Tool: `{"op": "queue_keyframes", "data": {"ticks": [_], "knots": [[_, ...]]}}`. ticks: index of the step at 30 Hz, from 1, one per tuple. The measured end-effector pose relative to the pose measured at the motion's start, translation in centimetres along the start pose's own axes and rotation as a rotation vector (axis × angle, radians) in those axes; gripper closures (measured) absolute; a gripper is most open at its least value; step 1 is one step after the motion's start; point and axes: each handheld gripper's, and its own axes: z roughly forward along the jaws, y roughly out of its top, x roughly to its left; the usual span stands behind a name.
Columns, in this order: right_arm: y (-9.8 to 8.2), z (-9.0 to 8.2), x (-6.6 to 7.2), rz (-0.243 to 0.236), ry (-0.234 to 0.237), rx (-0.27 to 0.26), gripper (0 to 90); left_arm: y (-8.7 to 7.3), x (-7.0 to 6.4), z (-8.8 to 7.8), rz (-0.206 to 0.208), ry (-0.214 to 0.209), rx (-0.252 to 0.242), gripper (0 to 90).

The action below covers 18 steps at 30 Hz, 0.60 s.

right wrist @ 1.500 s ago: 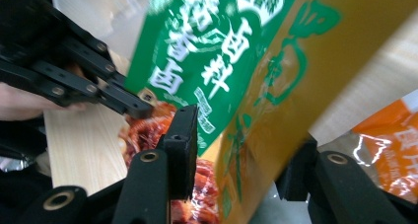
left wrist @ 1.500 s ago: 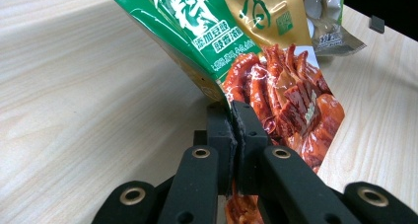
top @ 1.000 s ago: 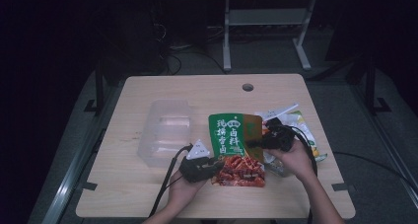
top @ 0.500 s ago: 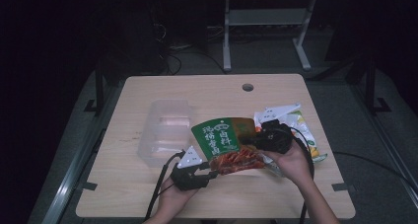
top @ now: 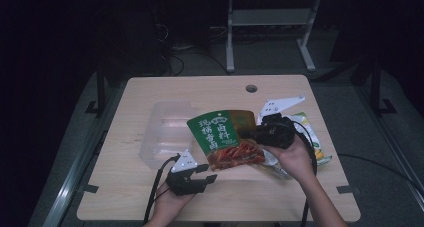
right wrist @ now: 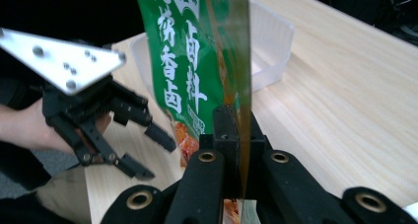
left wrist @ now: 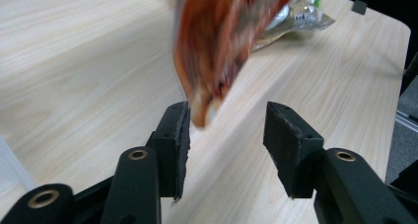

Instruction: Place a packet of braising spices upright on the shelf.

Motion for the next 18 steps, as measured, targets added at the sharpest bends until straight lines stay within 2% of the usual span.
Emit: {"op": "queue_keyframes", "data": {"ticks": [3,9,10,11,18], "knots": [[0.8,0.1,-0.2,0.0,-0.012,-0.007,90.0,-0.1,-0.4,0.0,0.004,-0.006,-0.002,52.5],[3.0,1.6,-0.8,-0.006,-0.062,-0.018,90.0,0.1,-1.0,-0.4,0.052,-0.003,-0.007,51.5],[3.4,1.9,-1.0,0.001,-0.063,-0.022,90.0,0.2,-1.1,-0.5,0.055,-0.008,-0.007,51.5],[3.8,2.3,-1.3,0.003,-0.065,-0.03,90.0,0.2,-1.0,-0.6,0.077,-0.008,0.004,51.5],[6.4,4.8,-1.7,0.005,-0.052,-0.058,90.0,0.0,-1.3,-1.6,0.087,-0.008,-0.009,51.0]]}}
